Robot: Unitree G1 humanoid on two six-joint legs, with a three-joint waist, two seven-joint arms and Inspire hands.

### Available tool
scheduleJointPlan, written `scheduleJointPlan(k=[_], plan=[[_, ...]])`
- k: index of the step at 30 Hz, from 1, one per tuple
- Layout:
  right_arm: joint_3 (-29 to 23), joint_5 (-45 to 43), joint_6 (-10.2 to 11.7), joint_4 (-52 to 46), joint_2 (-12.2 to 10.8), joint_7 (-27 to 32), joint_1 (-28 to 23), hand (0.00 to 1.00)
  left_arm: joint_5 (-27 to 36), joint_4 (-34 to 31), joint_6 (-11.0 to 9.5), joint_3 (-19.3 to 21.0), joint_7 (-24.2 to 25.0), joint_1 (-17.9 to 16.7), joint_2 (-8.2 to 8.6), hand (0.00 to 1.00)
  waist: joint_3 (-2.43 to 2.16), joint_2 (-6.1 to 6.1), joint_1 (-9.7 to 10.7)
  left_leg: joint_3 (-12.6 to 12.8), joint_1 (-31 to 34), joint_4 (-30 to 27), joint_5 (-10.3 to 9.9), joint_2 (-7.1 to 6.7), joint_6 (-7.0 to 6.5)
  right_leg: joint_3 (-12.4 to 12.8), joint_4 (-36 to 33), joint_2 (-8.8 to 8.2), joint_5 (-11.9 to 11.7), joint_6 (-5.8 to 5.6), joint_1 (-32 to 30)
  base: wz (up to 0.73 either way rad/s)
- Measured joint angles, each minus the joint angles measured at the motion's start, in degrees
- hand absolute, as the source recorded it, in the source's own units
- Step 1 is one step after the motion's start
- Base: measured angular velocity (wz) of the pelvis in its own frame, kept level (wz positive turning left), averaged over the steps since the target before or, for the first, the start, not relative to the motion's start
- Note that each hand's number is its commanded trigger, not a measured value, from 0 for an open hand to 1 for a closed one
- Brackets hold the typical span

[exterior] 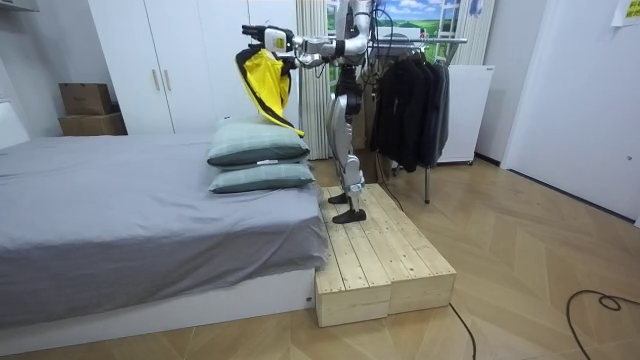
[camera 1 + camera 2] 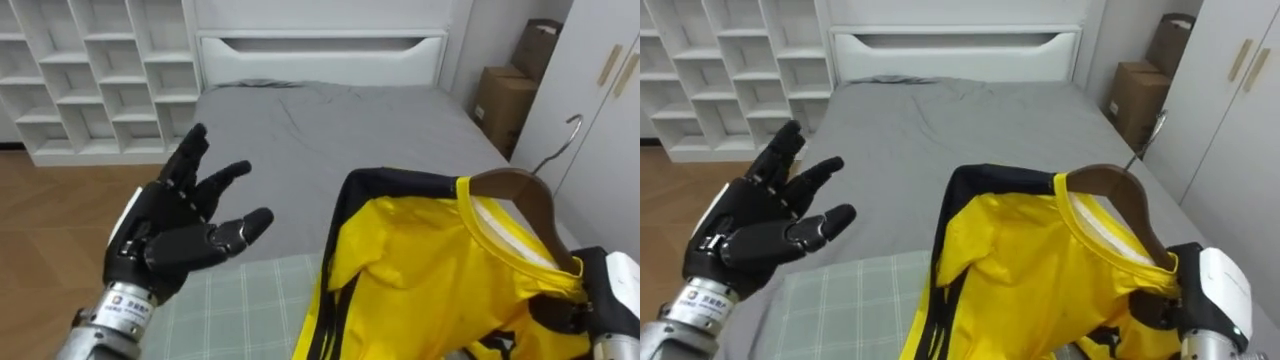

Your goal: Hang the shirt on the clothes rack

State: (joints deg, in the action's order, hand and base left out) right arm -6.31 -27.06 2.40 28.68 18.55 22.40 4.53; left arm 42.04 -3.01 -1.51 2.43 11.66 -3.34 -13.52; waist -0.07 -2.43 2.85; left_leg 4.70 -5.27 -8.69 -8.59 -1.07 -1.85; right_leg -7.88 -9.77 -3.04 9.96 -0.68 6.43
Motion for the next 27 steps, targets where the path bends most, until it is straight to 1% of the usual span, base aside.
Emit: scheduleJointPlan(k=[2, 4, 5, 8, 15, 18, 22, 23, 27], plan=[[0.03, -0.23, -0.14, -1.06, 0.00, -0.01, 0.00, 1.00, 0.06, 0.00, 0.02, -0.03, 0.00, -0.67, 0.78, 0.00, 0.04, -0.05, -0.12, 0.00, 0.71, -0.02, -0.01, -0.01, 0.01, -0.04, 0.02, -0.01, 0.01, 0.00, -0.61, 0.00], [0.16, -0.24, -0.51, -1.72, -0.03, -0.11, 0.00, 1.00, 0.14, 0.00, 0.02, -0.04, 0.01, -0.67, 1.02, 0.00, 0.08, -0.12, -0.17, 0.00, 0.80, -0.02, -0.01, -0.02, 0.01, -0.04, 0.02, -0.02, 0.01, -0.01, -0.68, 0.00], [0.15, -0.24, -0.98, -2.32, -0.03, -0.11, 0.00, 1.00, 0.20, 0.00, 0.02, -0.03, 0.01, -0.67, 1.06, 0.00, 0.11, -0.17, -0.19, 0.00, 0.80, -0.01, -0.01, -0.06, 0.01, -0.04, 0.04, -0.06, 0.06, -0.03, -0.68, 0.00], [0.15, -0.24, -1.21, -3.17, -0.04, -0.11, 0.00, 1.00, 0.18, 0.00, 0.02, -0.02, 0.01, -0.68, 1.07, 0.00, 0.22, -0.36, -0.21, 0.00, 0.82, 0.00, -0.01, -0.14, 0.01, -0.03, 0.03, -0.12, 0.27, -0.05, -0.69, 0.00], [0.14, -0.38, -1.46, -3.32, -0.04, -0.11, 0.00, 1.00, 0.07, 0.03, 0.05, -0.02, 0.01, -0.68, 1.15, 0.00, 0.22, -0.38, -0.21, 0.03, 0.94, -0.03, -0.01, -0.23, 0.01, -0.01, 0.04, -0.22, 0.38, -0.05, -0.82, 0.00], [0.13, -0.59, -1.99, -3.32, -0.04, -0.11, 0.00, 1.00, -0.19, 0.71, 0.18, -0.01, 0.09, -0.68, 1.15, 0.00, 0.20, -0.40, -0.21, 0.14, 0.93, -0.06, 0.00, -0.23, 0.01, 0.09, 0.01, -0.24, 0.43, -0.01, -0.89, 0.00], [0.05, -2.04, -2.27, -3.61, -0.03, -0.17, -0.01, 1.00, -2.35, 2.84, 0.83, 0.41, 0.10, -0.86, 1.15, 0.00, 0.19, -0.39, -0.33, 0.60, 0.64, -0.06, 0.00, -0.19, 0.01, 0.39, -0.07, -0.24, 0.44, 0.01, -0.79, -0.04], [0.06, -2.11, -2.44, -4.36, -0.04, -0.37, -0.19, 1.00, -3.70, 3.83, 0.83, 0.66, 0.08, -1.02, 1.15, 0.00, 0.17, -0.35, -0.38, 0.68, 0.47, -0.09, 0.00, -0.19, 0.01, 0.50, -0.07, -0.23, 0.44, 0.01, -0.65, -0.06], [0.01, -4.61, -2.60, -10.11, -0.05, -0.64, -2.64, 1.00, -8.99, 8.20, 0.83, 1.61, -1.05, -2.25, 1.14, 0.00, 0.13, -0.27, -0.41, 0.65, 0.38, -0.08, 0.00, -0.18, 0.01, 0.67, -0.14, -0.19, 0.45, 0.02, -0.64, -0.01]])
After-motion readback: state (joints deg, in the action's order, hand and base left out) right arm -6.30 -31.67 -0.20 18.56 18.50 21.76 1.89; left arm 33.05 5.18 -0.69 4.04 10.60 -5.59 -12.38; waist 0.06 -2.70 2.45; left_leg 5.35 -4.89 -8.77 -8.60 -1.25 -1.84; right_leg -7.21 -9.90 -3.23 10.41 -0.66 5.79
